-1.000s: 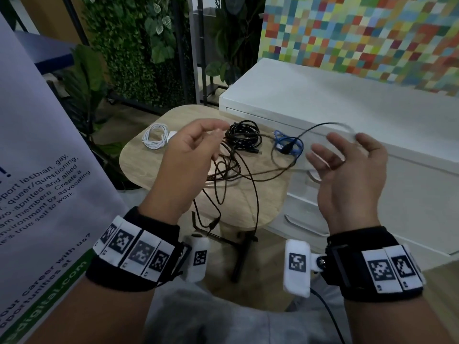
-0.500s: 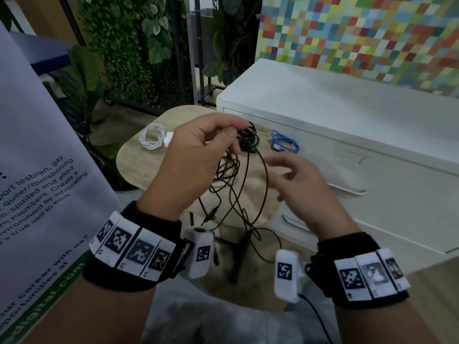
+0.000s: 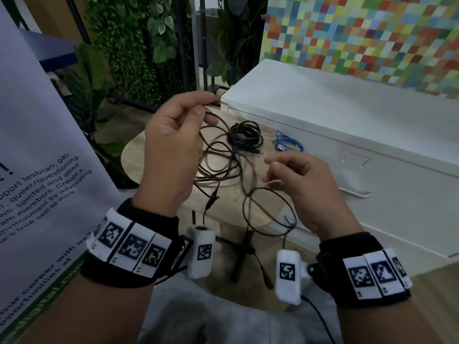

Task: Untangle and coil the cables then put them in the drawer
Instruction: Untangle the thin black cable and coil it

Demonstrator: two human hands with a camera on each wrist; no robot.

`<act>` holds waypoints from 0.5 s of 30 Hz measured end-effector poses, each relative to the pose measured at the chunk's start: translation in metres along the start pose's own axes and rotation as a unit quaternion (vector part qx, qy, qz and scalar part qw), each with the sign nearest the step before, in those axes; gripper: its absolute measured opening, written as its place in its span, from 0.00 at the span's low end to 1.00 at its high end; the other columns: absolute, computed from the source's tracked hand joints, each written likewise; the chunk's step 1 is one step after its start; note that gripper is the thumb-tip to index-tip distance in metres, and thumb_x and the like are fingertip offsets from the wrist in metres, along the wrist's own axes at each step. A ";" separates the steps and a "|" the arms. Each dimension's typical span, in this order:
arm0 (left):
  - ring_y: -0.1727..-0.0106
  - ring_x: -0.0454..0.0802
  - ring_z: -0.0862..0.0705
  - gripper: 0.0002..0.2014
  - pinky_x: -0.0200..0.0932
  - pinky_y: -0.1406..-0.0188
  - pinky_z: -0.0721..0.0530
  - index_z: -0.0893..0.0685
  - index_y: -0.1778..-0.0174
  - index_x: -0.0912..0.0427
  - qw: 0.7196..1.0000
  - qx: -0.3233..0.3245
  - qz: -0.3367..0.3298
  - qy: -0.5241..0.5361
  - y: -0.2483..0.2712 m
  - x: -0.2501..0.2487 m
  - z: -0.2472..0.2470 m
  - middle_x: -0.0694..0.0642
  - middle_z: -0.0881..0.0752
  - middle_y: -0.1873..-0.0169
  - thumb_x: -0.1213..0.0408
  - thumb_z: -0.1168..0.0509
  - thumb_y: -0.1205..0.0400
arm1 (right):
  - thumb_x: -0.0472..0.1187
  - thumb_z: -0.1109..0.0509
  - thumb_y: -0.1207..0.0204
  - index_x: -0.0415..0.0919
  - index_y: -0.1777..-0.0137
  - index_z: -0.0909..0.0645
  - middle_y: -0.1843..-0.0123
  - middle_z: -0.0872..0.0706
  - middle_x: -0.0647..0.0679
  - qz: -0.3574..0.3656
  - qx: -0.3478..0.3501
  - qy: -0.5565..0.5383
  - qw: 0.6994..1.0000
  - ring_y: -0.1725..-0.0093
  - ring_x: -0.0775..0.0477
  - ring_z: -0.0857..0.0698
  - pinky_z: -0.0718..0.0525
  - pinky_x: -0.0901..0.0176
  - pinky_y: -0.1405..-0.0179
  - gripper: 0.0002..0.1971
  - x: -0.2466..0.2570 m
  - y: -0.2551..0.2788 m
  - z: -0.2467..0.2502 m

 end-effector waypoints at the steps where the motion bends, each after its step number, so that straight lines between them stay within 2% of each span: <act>1: 0.79 0.47 0.39 0.13 0.48 0.79 0.44 0.11 0.45 0.53 1.000 -0.013 0.001 -0.004 -0.002 -0.001 0.004 0.49 0.12 0.64 0.71 0.41 0.09 | 0.29 0.29 0.16 0.41 0.51 0.10 0.63 0.12 0.42 -0.003 -0.005 -0.010 1.000 0.59 0.42 0.11 0.11 0.46 0.58 0.09 -0.001 0.000 0.004; 3: 0.79 0.47 0.39 0.13 0.50 0.78 0.44 0.12 0.44 0.53 0.999 -0.031 0.003 -0.011 -0.007 -0.002 0.011 0.49 0.12 0.64 0.70 0.41 0.09 | 0.32 0.28 0.16 0.42 0.50 0.09 0.59 0.11 0.41 -0.018 0.003 -0.006 1.000 0.56 0.42 0.11 0.11 0.41 0.54 0.07 -0.003 0.000 0.006; 5: 0.79 0.47 0.38 0.13 0.48 0.79 0.44 0.11 0.44 0.52 0.999 -0.021 0.009 -0.028 -0.008 -0.003 0.011 0.49 0.11 0.63 0.70 0.40 0.09 | 0.38 0.24 0.19 0.44 0.45 0.10 0.51 0.09 0.38 -0.028 0.037 0.007 0.999 0.51 0.42 0.09 0.11 0.40 0.47 0.06 -0.004 0.003 0.001; 7: 0.80 0.45 0.36 0.13 0.42 0.80 0.41 0.10 0.44 0.52 0.998 0.019 0.012 -0.056 -0.006 -0.003 0.002 0.50 0.10 0.63 0.70 0.39 0.10 | 0.46 0.20 0.27 0.50 0.38 0.12 0.42 0.09 0.40 -0.030 0.079 0.006 0.996 0.45 0.42 0.09 0.11 0.41 0.43 0.17 -0.003 0.005 -0.011; 10: 0.79 0.34 0.23 0.12 0.26 0.76 0.29 0.11 0.44 0.57 0.993 0.079 0.019 -0.090 0.003 -0.004 -0.016 0.55 0.11 0.63 0.73 0.39 0.10 | 0.52 0.16 0.39 0.60 0.29 0.19 0.33 0.12 0.47 -0.014 0.110 0.014 0.994 0.42 0.45 0.08 0.10 0.43 0.38 0.34 0.000 0.007 -0.033; 12: 0.78 0.32 0.21 0.11 0.21 0.73 0.27 0.11 0.43 0.61 0.987 0.123 0.029 -0.103 0.008 -0.002 -0.025 0.58 0.12 0.63 0.75 0.39 0.10 | 0.48 0.14 0.38 0.59 0.22 0.25 0.33 0.14 0.48 0.011 0.113 0.027 0.993 0.41 0.48 0.09 0.10 0.45 0.38 0.42 0.003 0.006 -0.042; 13: 0.78 0.32 0.20 0.11 0.21 0.73 0.27 0.11 0.43 0.64 0.984 0.142 0.036 -0.103 0.010 -0.002 -0.028 0.59 0.12 0.63 0.77 0.38 0.11 | 0.45 0.15 0.35 0.57 0.19 0.28 0.36 0.14 0.48 0.019 0.119 0.027 0.992 0.42 0.49 0.10 0.10 0.45 0.38 0.43 0.006 0.007 -0.045; 15: 0.75 0.33 0.18 0.11 0.21 0.72 0.25 0.11 0.41 0.67 0.978 0.172 0.052 -0.103 0.010 0.000 -0.029 0.58 0.11 0.63 0.78 0.38 0.11 | 0.48 0.22 0.28 0.55 0.18 0.28 0.44 0.13 0.47 0.016 0.119 0.016 0.993 0.44 0.49 0.11 0.12 0.46 0.37 0.36 0.012 0.002 -0.050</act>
Point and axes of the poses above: each hand's wrist, its own y-axis away from the middle knuckle, its own z-axis out of the back of the hand, x = y × z, the point moved 6 cm from there along -y, towards the middle knuckle
